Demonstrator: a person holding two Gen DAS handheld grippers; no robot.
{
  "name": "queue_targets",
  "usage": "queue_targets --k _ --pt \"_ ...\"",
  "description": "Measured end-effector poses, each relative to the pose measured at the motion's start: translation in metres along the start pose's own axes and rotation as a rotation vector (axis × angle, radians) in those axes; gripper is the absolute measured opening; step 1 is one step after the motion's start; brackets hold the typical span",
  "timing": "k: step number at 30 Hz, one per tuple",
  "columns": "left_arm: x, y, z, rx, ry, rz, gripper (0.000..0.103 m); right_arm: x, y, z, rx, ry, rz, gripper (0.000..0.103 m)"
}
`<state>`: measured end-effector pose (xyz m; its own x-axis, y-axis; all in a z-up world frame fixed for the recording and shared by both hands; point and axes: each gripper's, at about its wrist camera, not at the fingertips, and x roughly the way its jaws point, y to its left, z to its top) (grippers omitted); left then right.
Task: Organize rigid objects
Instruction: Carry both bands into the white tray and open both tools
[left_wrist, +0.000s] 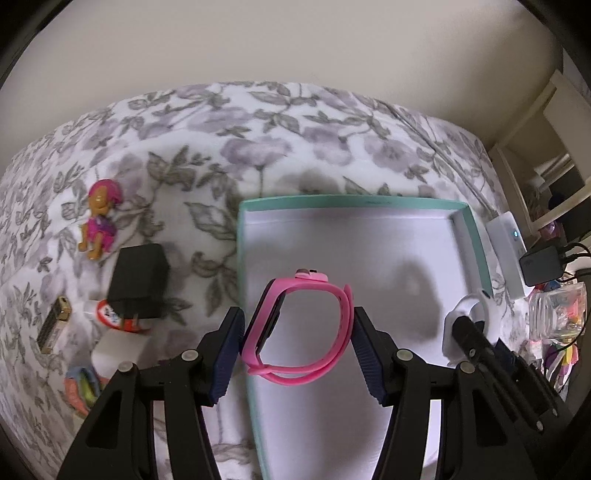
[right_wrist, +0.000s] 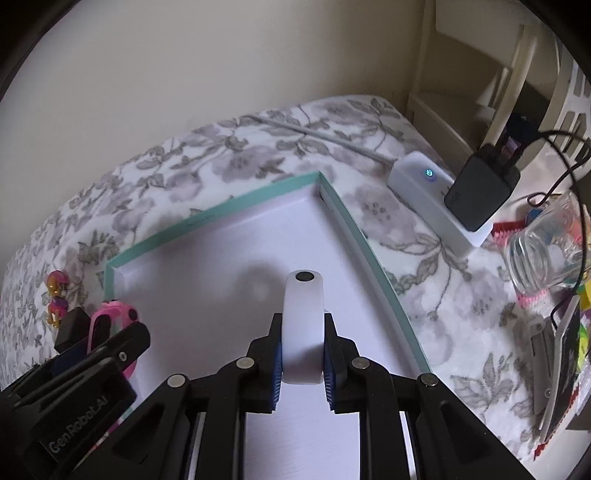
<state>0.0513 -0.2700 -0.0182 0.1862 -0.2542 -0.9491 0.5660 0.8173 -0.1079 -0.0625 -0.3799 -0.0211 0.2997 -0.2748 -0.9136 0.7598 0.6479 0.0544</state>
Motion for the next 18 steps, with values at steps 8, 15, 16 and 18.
queue_targets --k 8,15,16,18 --pt "0.008 -0.008 -0.001 -0.008 0.024 0.0 0.06 0.002 -0.004 0.0 -0.007 0.017 -0.006 0.02" --pt "-0.003 -0.002 -0.002 -0.022 0.014 -0.012 0.076 -0.005 -0.002 -0.001 -0.021 0.003 -0.022 0.028" --pt "-0.005 0.0 -0.002 -0.024 0.013 -0.012 0.076 -0.007 -0.002 -0.001 -0.023 0.001 -0.024 0.038" --pt "-0.011 0.005 -0.002 -0.032 0.006 -0.008 0.077 -0.009 -0.002 -0.001 -0.025 -0.008 -0.031 0.052"
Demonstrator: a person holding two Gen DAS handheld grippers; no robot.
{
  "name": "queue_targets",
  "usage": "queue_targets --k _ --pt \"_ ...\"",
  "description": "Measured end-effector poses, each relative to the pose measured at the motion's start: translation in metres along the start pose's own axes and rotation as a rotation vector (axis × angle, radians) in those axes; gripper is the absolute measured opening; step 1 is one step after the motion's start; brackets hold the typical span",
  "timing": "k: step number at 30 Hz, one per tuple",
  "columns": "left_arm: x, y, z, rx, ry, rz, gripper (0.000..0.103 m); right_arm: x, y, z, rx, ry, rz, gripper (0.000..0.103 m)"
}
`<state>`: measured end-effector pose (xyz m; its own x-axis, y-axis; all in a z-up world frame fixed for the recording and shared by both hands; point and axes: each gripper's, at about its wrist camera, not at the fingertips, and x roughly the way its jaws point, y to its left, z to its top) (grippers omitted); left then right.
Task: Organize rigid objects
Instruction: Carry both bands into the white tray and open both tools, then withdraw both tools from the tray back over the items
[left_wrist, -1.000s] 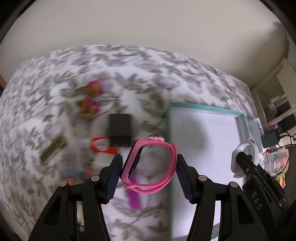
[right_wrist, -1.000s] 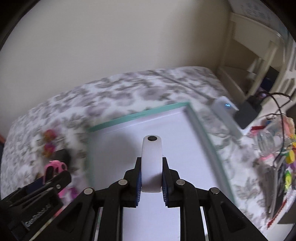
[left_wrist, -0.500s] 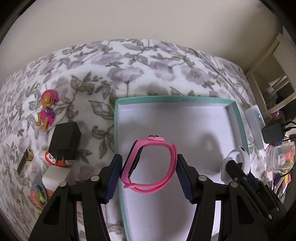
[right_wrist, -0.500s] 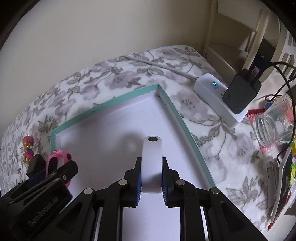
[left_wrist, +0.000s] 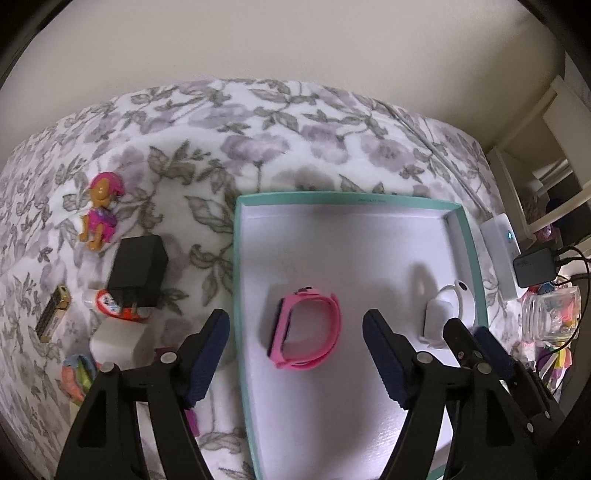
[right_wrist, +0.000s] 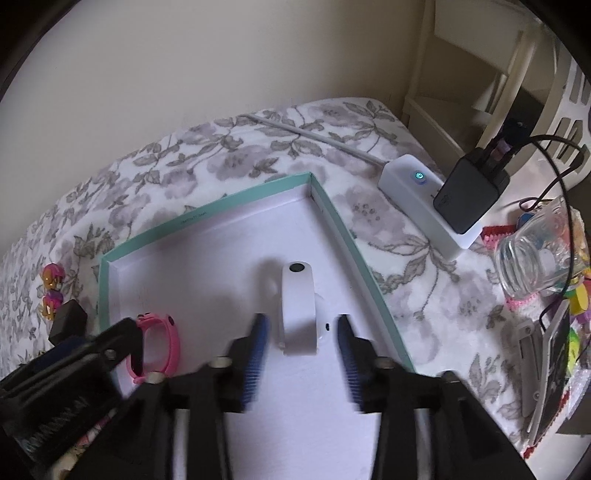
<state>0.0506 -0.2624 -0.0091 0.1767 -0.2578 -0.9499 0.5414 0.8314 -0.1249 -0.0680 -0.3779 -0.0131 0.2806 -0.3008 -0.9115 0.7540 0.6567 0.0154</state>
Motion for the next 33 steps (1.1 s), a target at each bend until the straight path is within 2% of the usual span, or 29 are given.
queue_targets --k 3,11,15,17,21,26,29,33 --pt "-0.008 0.01 -0.001 -0.016 -0.011 -0.003 0.083 -0.003 -0.001 0.0 0.002 -0.004 -0.002 0.061" --pt "-0.036 0.046 -0.009 -0.072 -0.073 0.019 0.084 -0.023 0.001 -0.004 -0.003 -0.046 0.004 0.088" --pt "-0.055 0.075 -0.017 -0.119 -0.114 0.034 0.085 -0.034 0.004 -0.008 -0.004 -0.059 0.022 0.093" --pt "-0.061 0.088 -0.02 -0.143 -0.125 0.033 0.098 -0.043 0.005 -0.011 -0.001 -0.073 0.04 0.096" --pt "-0.084 0.119 -0.031 -0.195 -0.173 0.035 0.099 -0.073 0.012 -0.014 0.004 -0.132 0.106 0.103" --pt "-0.114 0.149 -0.044 -0.242 -0.239 0.045 0.099 -0.111 0.031 -0.022 -0.023 -0.211 0.186 0.103" --pt "-0.132 0.17 -0.054 -0.272 -0.287 0.062 0.099 -0.135 0.054 -0.03 -0.073 -0.258 0.199 0.103" --pt "-0.145 0.196 -0.071 -0.292 -0.324 0.102 0.099 -0.151 0.08 -0.044 -0.125 -0.274 0.238 0.103"
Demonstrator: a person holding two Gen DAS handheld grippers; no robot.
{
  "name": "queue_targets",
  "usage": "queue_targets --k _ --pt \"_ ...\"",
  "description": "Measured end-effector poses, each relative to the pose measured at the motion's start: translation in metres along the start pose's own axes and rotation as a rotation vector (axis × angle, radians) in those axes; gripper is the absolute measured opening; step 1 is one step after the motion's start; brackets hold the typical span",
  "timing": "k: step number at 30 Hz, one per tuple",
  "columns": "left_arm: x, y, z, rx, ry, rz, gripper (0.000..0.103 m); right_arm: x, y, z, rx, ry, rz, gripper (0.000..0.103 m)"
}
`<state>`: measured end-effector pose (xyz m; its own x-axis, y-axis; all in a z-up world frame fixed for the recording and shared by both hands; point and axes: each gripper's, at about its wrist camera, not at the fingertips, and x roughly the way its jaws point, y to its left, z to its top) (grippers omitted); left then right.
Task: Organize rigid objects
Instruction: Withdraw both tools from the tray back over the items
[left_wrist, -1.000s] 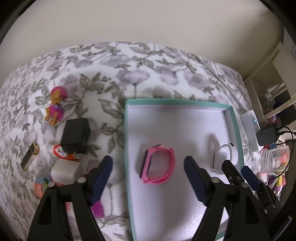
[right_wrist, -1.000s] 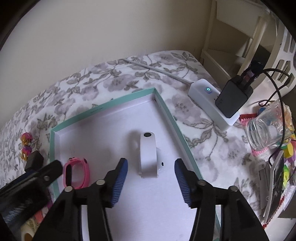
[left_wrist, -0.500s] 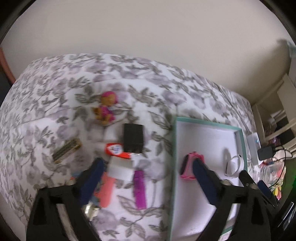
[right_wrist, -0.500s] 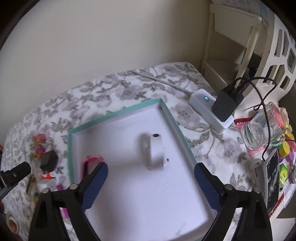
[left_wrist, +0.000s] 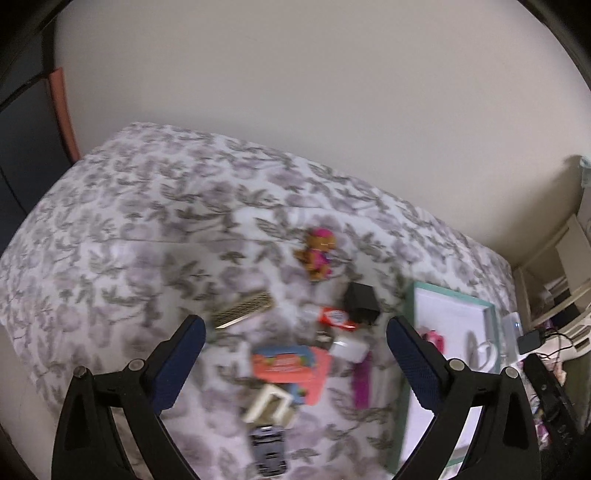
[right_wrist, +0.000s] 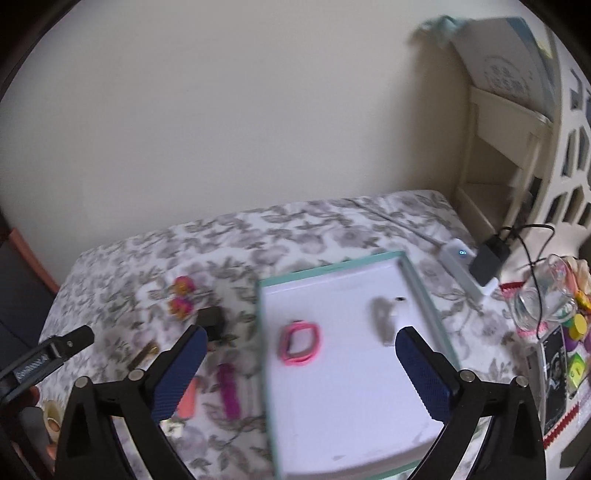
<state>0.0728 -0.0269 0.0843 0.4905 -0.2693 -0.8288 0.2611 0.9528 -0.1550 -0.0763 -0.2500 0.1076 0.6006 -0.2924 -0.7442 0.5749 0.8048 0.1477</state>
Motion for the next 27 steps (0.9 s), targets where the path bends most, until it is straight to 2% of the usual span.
queue_targets --k 4,11,14,19,22,24,27 --pt "0.0 0.025 -0.011 -0.01 0.007 0.037 0.099 0.0 0.033 -0.013 -0.064 0.022 0.025 0.103" --pt "0.021 0.058 -0.036 -0.063 0.144 0.048 0.099 0.02 0.07 -0.046 -0.172 0.122 0.02 0.103" --pt "0.031 0.066 -0.05 -0.081 0.211 0.04 0.099 0.033 0.075 -0.058 -0.174 0.175 0.024 0.103" --pt "0.049 0.07 -0.072 -0.095 0.313 0.073 0.099 0.057 0.081 -0.079 -0.187 0.261 -0.001 0.103" --pt "0.058 0.066 -0.083 -0.079 0.363 0.107 0.099 0.068 0.081 -0.086 -0.205 0.294 -0.015 0.103" --pt "0.065 0.067 -0.09 -0.088 0.404 0.102 0.098 0.072 0.08 -0.089 -0.206 0.307 -0.018 0.103" --pt "0.069 0.068 -0.094 -0.092 0.425 0.107 0.098 0.075 0.077 -0.09 -0.199 0.313 -0.02 0.103"
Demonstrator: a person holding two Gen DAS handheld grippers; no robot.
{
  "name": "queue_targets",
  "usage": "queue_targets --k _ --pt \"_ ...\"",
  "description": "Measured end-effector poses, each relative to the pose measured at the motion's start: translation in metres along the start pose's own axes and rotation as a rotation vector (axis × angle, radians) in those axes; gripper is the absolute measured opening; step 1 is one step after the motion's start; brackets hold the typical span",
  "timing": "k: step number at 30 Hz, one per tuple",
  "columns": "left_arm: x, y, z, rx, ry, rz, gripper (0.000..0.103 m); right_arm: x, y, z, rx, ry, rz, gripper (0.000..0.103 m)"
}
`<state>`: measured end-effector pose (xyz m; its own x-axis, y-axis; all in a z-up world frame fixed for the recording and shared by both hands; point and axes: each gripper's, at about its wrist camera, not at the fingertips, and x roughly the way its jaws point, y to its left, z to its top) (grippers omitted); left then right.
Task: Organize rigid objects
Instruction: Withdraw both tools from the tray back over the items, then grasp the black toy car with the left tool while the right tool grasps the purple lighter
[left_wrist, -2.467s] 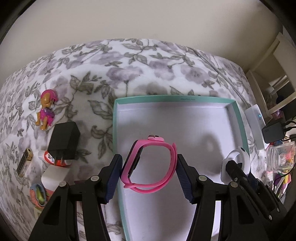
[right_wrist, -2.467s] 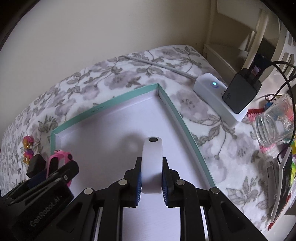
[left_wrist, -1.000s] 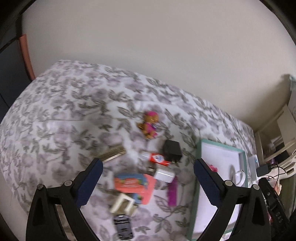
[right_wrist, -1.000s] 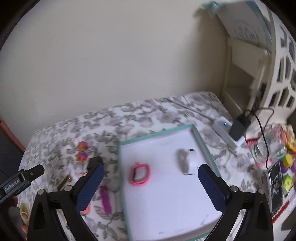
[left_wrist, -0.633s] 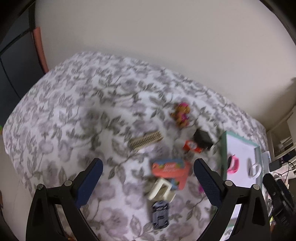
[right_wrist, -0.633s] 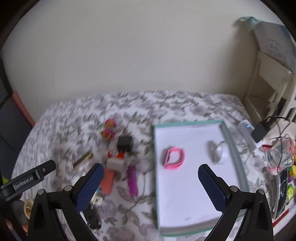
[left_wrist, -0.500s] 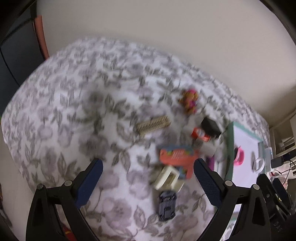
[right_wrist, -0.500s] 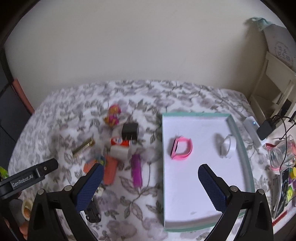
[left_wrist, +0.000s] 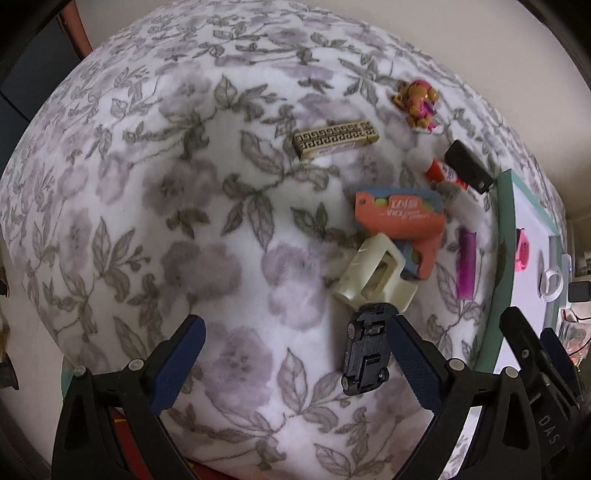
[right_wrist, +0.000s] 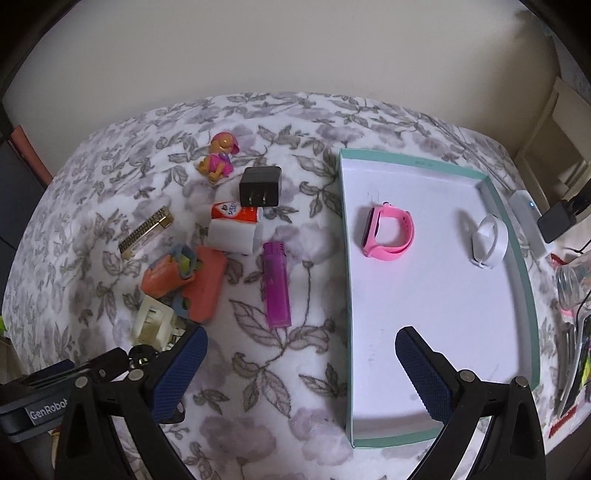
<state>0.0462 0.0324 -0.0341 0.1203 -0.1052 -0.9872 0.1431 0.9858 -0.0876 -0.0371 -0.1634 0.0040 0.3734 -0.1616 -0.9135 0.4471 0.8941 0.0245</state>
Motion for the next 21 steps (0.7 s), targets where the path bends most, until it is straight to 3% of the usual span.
queue_targets --k 5,9,14,17,21 --pt "0.008 -0.006 -0.003 0.016 0.027 0.011 0.098 0.004 -0.003 0.004 0.007 -0.001 0.031 0.094" --pt "0.014 -0.021 -0.008 0.066 0.043 0.01 0.089 0.012 0.0 0.009 0.002 -0.003 0.042 0.08" --pt "0.02 -0.036 -0.012 0.105 0.063 0.009 0.086 0.029 0.008 0.013 -0.023 0.025 0.054 0.061" --pt "0.023 -0.044 -0.013 0.116 0.069 0.013 0.07 0.043 0.012 0.014 -0.04 0.048 0.051 0.053" --pt "0.031 -0.051 -0.016 0.124 0.102 -0.009 0.061 0.057 0.014 0.016 -0.04 0.066 0.046 0.048"
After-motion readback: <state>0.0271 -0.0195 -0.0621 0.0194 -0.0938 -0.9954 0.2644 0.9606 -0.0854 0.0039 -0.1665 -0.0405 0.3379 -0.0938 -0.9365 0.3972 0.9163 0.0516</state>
